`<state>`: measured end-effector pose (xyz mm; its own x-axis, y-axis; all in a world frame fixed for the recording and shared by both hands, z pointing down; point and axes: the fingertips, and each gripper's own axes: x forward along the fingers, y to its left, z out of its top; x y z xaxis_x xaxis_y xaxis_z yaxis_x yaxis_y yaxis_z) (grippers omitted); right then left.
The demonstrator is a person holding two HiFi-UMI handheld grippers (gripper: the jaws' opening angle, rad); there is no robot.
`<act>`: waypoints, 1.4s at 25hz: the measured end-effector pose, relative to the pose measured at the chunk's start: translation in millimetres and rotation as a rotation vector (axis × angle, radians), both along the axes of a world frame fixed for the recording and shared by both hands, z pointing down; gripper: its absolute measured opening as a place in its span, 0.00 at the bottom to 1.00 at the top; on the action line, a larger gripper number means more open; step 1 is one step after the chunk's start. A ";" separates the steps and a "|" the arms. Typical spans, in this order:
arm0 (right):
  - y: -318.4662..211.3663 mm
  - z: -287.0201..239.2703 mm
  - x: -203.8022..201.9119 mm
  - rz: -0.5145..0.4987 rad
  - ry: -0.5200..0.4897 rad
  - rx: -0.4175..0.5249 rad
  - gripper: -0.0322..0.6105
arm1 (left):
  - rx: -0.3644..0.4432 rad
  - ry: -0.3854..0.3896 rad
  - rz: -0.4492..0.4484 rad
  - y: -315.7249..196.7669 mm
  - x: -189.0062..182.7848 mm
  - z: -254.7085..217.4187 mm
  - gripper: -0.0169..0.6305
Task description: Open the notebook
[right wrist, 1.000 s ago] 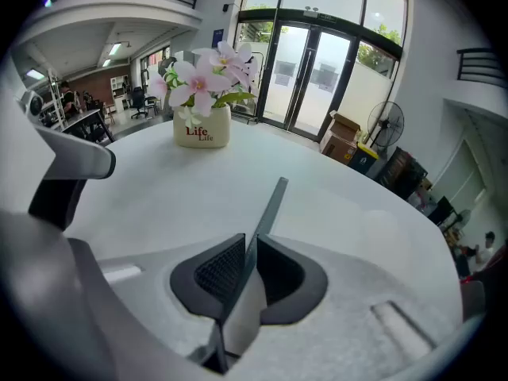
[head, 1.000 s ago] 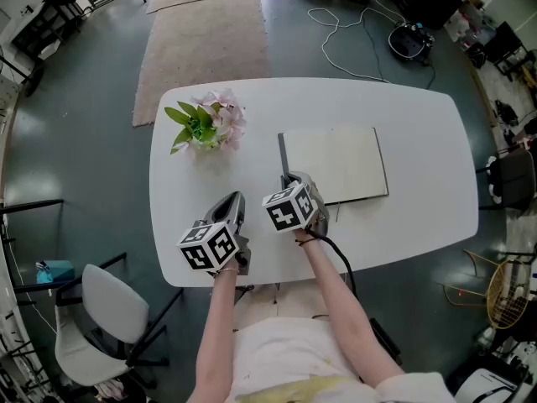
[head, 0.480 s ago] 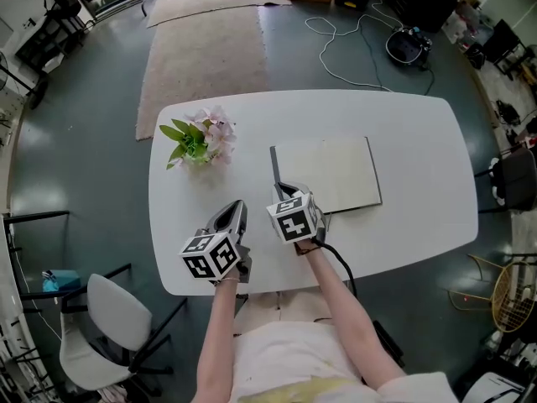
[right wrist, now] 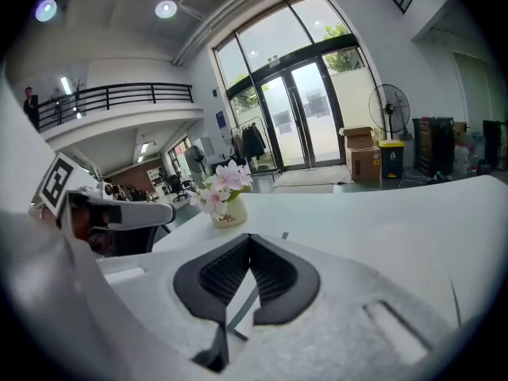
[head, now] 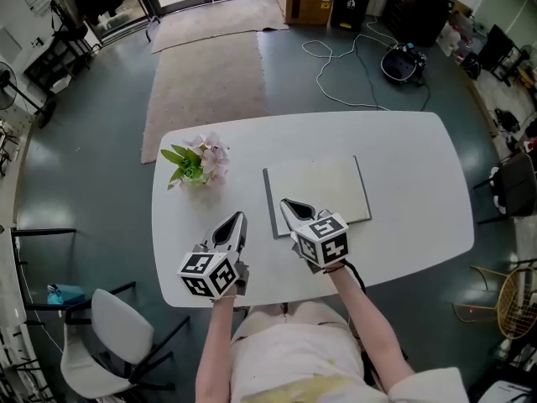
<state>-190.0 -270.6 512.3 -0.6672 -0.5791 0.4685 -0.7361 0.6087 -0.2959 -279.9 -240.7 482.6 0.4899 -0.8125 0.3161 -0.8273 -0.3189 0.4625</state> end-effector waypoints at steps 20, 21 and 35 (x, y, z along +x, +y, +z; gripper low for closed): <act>14.1 -116.7 91.7 0.115 -0.342 0.259 0.06 | 0.256 -0.094 0.012 12.8 28.4 -87.6 0.02; 13.7 -119.6 96.0 0.126 -0.344 0.270 0.06 | 0.262 -0.097 0.009 12.5 27.8 -90.0 0.02; 8.3 -147.6 142.4 0.260 -0.362 0.357 0.06 | 0.343 -0.134 -0.065 11.4 11.4 -118.3 0.02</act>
